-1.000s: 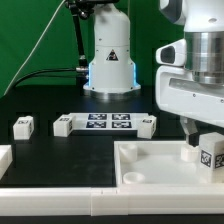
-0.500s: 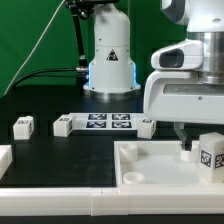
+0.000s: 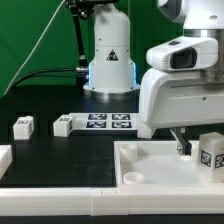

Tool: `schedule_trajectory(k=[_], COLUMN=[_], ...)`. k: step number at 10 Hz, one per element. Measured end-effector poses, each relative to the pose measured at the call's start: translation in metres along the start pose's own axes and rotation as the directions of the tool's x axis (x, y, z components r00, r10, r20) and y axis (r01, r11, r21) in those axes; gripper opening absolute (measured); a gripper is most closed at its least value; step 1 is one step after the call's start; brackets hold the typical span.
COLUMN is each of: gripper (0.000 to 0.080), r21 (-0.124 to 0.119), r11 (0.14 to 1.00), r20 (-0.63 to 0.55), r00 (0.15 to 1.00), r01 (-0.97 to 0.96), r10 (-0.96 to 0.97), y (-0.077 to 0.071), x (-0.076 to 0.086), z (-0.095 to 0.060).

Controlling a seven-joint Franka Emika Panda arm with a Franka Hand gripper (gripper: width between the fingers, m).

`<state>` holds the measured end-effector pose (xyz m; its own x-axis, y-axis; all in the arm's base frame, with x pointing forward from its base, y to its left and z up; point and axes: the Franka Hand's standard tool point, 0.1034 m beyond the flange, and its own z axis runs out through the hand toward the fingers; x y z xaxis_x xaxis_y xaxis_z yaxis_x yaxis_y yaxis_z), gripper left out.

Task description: Assemble one leg

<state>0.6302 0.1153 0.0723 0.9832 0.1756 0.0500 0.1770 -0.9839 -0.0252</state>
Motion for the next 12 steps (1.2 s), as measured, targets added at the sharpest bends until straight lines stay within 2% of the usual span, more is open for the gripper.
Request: schedule_trajectory(k=[1,2,3,4,5,9,10,12], gripper=[0.0649,0.0558,0.0558,0.0345,0.029,0.029,0.029,0.0291], r21=[0.0,0.0,0.0,0.0,0.0,0.0,0.009,0.005], r11=[1.0,1.0,1.0,1.0,1.0,0.998,0.967,0.894], r20=[0.0,0.0,0.0,0.0,0.0,0.0,0.001,0.001], r00=[1.0,1.0,1.0,1.0,1.0,0.998,0.967,0.894], r01=[-0.018,-0.017,-0.017,-0.017,-0.017,-0.066,-0.254,-0.447], r10=[0.018,0.017,0.017,0.017,0.017,0.066,0.254,0.447], y=[-0.0001,-0.0001,-0.0001,-0.0001,0.0,-0.0001,-0.0039,-0.004], x=[0.0,-0.0001,-0.0001,-0.0001,-0.0001,-0.0002,-0.0001,-0.0004], z=[0.0,0.0001,0.0001,0.0001,0.0001,0.0001,0.0002,0.0004])
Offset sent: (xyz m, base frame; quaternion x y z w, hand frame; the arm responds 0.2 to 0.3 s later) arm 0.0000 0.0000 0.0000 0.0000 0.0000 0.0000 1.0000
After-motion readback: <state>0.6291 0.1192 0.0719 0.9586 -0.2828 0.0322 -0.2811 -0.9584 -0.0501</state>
